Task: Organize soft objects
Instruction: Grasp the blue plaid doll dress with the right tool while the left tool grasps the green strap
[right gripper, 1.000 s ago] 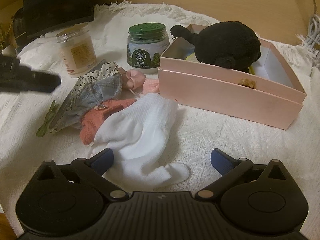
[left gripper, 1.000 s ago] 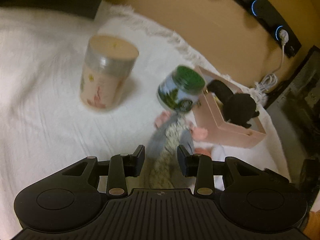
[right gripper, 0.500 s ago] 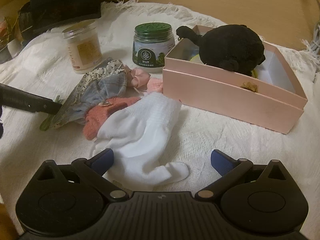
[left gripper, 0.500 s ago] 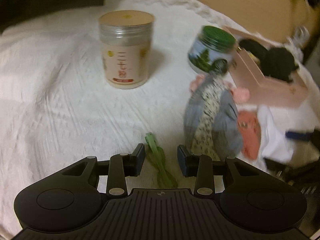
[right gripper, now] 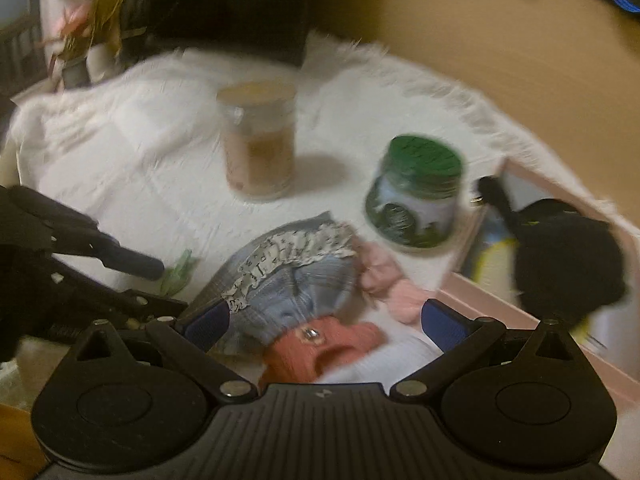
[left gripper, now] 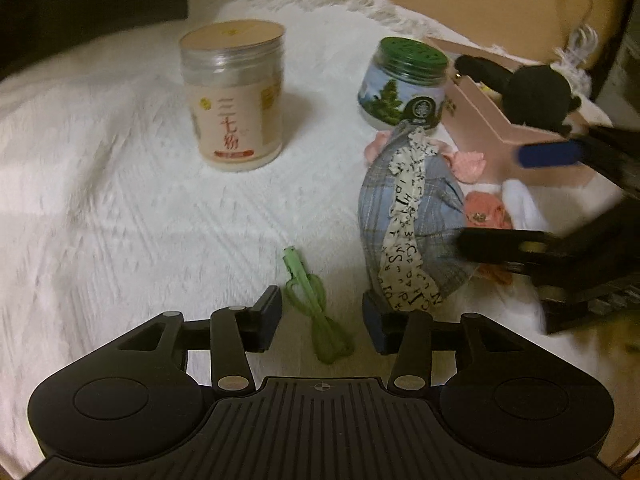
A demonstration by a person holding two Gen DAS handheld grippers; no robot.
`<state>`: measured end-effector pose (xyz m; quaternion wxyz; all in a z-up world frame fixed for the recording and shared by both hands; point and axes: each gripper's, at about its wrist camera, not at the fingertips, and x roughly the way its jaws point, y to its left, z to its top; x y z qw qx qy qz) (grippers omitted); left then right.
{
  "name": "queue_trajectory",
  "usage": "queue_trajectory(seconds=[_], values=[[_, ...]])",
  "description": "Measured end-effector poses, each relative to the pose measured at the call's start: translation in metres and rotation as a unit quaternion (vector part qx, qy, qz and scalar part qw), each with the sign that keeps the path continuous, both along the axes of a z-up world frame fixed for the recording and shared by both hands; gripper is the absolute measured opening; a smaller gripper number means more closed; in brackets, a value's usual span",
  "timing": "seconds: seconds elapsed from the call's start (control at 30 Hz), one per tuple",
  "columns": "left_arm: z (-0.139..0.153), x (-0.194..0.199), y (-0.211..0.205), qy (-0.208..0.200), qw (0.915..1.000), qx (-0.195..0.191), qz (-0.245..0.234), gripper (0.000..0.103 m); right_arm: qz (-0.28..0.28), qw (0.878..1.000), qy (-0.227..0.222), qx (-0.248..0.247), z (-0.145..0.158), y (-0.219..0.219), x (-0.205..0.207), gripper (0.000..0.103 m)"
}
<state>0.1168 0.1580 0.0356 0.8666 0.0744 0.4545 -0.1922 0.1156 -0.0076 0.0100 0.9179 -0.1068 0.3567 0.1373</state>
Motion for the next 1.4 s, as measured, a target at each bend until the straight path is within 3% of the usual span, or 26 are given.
queue_trajectory(seconds=[0.03, 0.07, 0.13, 0.17, 0.27, 0.3, 0.33, 0.53, 0.67, 0.77, 0.9, 0.93, 1.03, 1.17, 1.3, 1.4], values=[[0.0, -0.002, -0.001, -0.01, 0.9999, 0.012, 0.0, 0.028, 0.004, 1.0, 0.019, -0.003, -0.005, 0.002, 0.009, 0.102], [0.0, -0.005, -0.001, -0.018, 0.9997, 0.014, -0.005, 0.021, 0.009, 0.999, 0.037, -0.002, -0.009, 0.004, 0.016, 0.1], [0.001, -0.01, 0.005, -0.019, 0.9998, 0.004, -0.006, 0.021, 0.021, 0.997, 0.072, 0.001, -0.015, 0.01, 0.026, 0.09], [0.001, -0.012, 0.009, -0.019, 0.9998, -0.002, -0.006, 0.021, 0.029, 0.996, 0.08, 0.001, -0.016, 0.015, 0.027, 0.078], [0.002, -0.017, 0.024, -0.018, 0.9995, -0.024, 0.01, 0.018, 0.059, 0.995, 0.076, -0.013, -0.006, 0.031, 0.022, 0.022], [0.004, -0.018, 0.03, -0.018, 0.9992, -0.031, 0.019, 0.017, 0.064, 0.995, 0.076, -0.009, 0.001, 0.035, 0.022, 0.019], [0.008, -0.018, 0.037, -0.023, 0.9985, -0.039, 0.03, 0.008, 0.064, 0.996, 0.068, 0.003, 0.011, 0.035, 0.019, 0.018], [0.046, -0.017, 0.06, -0.078, 0.9943, -0.049, 0.054, 0.007, 0.051, 0.994, 0.017, 0.1, 0.081, 0.011, 0.006, 0.017], [0.061, -0.017, 0.06, -0.09, 0.993, -0.06, 0.047, 0.008, 0.023, 0.992, -0.016, 0.126, 0.114, -0.014, -0.004, 0.017], [0.054, -0.012, 0.063, -0.052, 0.9917, -0.101, 0.06, 0.008, 0.005, 0.992, -0.036, 0.122, 0.121, -0.027, -0.016, 0.017], [0.032, -0.008, 0.06, 0.02, 0.987, -0.139, 0.079, 0.011, -0.028, 0.987, 0.008, 0.16, 0.104, -0.048, -0.014, 0.017], [0.029, -0.01, 0.057, 0.022, 0.9871, -0.141, 0.073, 0.012, -0.037, 0.986, 0.024, 0.159, 0.095, -0.051, -0.014, 0.017], [0.032, -0.023, 0.044, 0.004, 0.9894, -0.14, 0.038, 0.013, -0.063, 0.99, 0.054, 0.118, 0.058, -0.058, -0.022, 0.017], [0.041, -0.024, 0.016, 0.008, 0.9856, -0.166, -0.03, 0.013, -0.118, 0.976, 0.105, 0.147, 0.018, -0.085, -0.024, 0.017], [0.044, -0.032, -0.043, 0.022, 0.9722, -0.173, -0.157, 0.013, -0.149, 0.965, 0.094, 0.196, 0.023, -0.108, -0.028, 0.017], [0.038, -0.042, -0.094, 0.017, 0.963, -0.138, -0.231, 0.014, -0.145, 0.965, 0.07, 0.208, 0.038, -0.11, -0.035, 0.017]])
